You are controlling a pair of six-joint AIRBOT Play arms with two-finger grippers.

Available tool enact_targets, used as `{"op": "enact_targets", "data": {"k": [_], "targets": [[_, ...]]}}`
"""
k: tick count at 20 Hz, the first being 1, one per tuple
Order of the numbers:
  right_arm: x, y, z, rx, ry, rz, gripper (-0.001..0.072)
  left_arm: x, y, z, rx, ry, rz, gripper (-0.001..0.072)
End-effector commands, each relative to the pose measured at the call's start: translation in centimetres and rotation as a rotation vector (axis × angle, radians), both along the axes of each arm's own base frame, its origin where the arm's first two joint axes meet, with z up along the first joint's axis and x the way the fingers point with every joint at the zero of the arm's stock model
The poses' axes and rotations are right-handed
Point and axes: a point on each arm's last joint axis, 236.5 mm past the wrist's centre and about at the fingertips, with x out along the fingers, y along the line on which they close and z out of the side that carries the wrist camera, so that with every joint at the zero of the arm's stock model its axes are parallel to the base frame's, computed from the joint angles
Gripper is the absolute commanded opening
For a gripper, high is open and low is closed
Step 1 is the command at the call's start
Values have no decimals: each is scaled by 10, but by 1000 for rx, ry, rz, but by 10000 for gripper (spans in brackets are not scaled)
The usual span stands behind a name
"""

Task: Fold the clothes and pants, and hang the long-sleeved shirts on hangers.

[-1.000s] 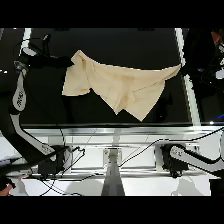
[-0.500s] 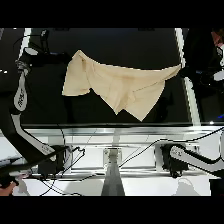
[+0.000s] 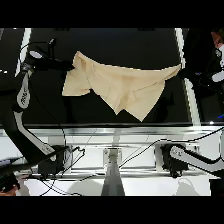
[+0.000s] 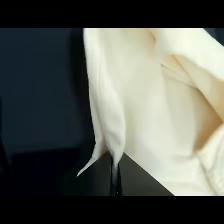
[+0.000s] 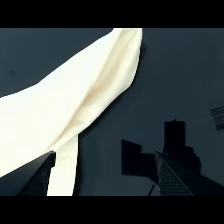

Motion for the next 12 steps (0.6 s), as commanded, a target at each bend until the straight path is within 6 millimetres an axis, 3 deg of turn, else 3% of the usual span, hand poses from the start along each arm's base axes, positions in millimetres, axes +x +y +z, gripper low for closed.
{"op": "enact_targets", "data": {"k": [1,4,6,8,10,12], "targets": [[-1,-1,-1,-7,5,3,692,1,-5,15,-61,-6,15,17],[-4,-1,-3,-16,22,14,692,1,3,49,-14,-56,10,16],[-16,8,-11,9,80,44,691,-13,15,70,72,-43,-11,16],[-52,23,-28,24,238,152,622,-44,19,91,119,7,-85,15],[-99,40,-40,54,422,294,614,-77,13,112,98,70,-160,15],[-110,53,-45,108,455,310,587,-94,13,123,109,109,-182,14]]}}
